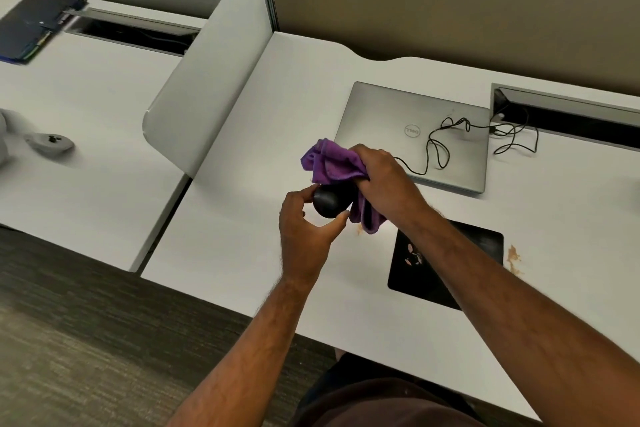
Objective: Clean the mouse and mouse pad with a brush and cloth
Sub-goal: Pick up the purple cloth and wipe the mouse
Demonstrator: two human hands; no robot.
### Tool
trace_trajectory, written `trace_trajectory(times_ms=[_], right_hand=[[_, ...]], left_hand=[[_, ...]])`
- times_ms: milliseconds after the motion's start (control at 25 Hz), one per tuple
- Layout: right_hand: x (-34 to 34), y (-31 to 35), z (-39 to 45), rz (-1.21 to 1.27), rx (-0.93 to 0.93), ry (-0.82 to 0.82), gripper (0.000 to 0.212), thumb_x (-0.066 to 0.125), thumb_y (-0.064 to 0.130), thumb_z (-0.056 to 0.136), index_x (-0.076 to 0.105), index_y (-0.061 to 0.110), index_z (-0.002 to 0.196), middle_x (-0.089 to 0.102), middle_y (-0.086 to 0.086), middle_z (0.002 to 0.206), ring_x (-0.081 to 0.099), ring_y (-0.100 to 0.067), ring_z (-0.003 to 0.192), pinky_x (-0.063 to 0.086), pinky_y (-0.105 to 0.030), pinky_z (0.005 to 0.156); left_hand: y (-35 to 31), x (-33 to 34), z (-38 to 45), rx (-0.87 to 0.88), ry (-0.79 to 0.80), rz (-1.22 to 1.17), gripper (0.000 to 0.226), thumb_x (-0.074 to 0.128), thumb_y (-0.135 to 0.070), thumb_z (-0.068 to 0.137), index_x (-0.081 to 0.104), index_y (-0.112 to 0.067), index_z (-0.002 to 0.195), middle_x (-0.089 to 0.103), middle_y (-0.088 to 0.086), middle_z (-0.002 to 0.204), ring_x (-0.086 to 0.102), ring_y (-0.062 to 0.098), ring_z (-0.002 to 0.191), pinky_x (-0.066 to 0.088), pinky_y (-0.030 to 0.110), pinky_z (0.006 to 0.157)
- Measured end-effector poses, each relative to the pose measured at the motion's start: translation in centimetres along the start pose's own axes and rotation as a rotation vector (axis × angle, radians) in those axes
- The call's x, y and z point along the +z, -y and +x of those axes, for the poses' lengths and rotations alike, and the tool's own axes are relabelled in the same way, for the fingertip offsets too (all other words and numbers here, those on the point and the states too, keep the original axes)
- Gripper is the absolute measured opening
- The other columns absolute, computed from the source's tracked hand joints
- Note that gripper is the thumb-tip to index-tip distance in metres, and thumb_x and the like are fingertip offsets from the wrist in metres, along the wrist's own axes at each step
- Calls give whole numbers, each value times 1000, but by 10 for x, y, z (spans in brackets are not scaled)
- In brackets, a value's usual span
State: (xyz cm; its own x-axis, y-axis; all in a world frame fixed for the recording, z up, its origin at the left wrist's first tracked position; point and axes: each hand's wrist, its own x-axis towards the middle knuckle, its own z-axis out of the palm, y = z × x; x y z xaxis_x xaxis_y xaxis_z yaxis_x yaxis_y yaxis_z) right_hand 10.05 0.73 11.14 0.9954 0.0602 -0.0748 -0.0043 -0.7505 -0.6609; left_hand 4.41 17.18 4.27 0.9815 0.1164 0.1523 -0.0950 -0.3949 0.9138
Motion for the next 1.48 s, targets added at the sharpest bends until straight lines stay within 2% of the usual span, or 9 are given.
trace_trajectory(times_ms=[160,320,560,760,880,1000,1200,1320,1480], right_hand=[[-1,10,-7,121,-28,-20,29,66,15,97,58,26,122,61,11,95,60,-2,82,39,-7,59],[8,16,-14,97,-153,7,29,71,22,94,61,28,121,58,12,99,52,0,88,35,-10,70],[4,-10,8,72,12,-52,26,68,17,97,59,23,121,65,3,103,62,-14,89,48,-18,70],[-3,-31,8,118,165,-134,22,64,17,100,59,22,121,66,4,100,65,-12,87,48,-19,67],[-5,-23,3,214,94,-241,19,66,20,98,58,29,113,64,14,91,63,0,80,45,-12,60],[-1,-15,-5,204,-48,-147,25,70,18,94,60,31,112,66,13,94,63,-2,83,46,-8,64],[-1,-30,-8,184,74,-203,16,68,18,96,61,25,109,66,8,91,61,-3,79,43,-12,62],[-8,-45,-13,203,127,-244,20,68,18,95,59,33,105,63,15,85,60,3,75,42,-5,57],[-13,-65,-27,218,208,-262,25,68,18,95,60,33,114,64,19,90,62,4,80,44,-11,63]], left_hand=[[-3,-3,6,-22,-14,-24,60,91,-44,74,60,-32,124,65,-17,117,61,9,114,52,26,95],[-10,-7,10,-27,-28,-60,59,90,-49,71,53,-55,117,64,-23,113,61,9,113,50,20,90],[-1,-11,2,65,4,-13,64,93,-34,74,60,-25,127,65,-16,122,61,11,118,49,21,92],[0,-15,1,88,2,-6,67,93,-33,74,57,-29,130,60,-26,124,59,6,119,44,13,93],[2,-14,1,53,-14,-21,65,93,-33,74,59,-25,129,62,-22,122,59,7,118,46,15,92],[4,-12,-1,42,-22,-48,64,92,-36,75,60,-24,129,65,-17,122,61,14,118,48,20,92],[12,-11,-3,5,-31,-47,64,91,-40,75,57,-32,128,61,-26,122,59,7,119,46,16,91],[23,-10,-3,-138,-85,-57,64,91,-38,76,55,-38,128,59,-29,121,56,0,118,50,24,95],[41,-5,-4,-240,-86,-29,64,91,-37,76,56,-36,129,58,-27,119,55,1,118,49,42,109]])
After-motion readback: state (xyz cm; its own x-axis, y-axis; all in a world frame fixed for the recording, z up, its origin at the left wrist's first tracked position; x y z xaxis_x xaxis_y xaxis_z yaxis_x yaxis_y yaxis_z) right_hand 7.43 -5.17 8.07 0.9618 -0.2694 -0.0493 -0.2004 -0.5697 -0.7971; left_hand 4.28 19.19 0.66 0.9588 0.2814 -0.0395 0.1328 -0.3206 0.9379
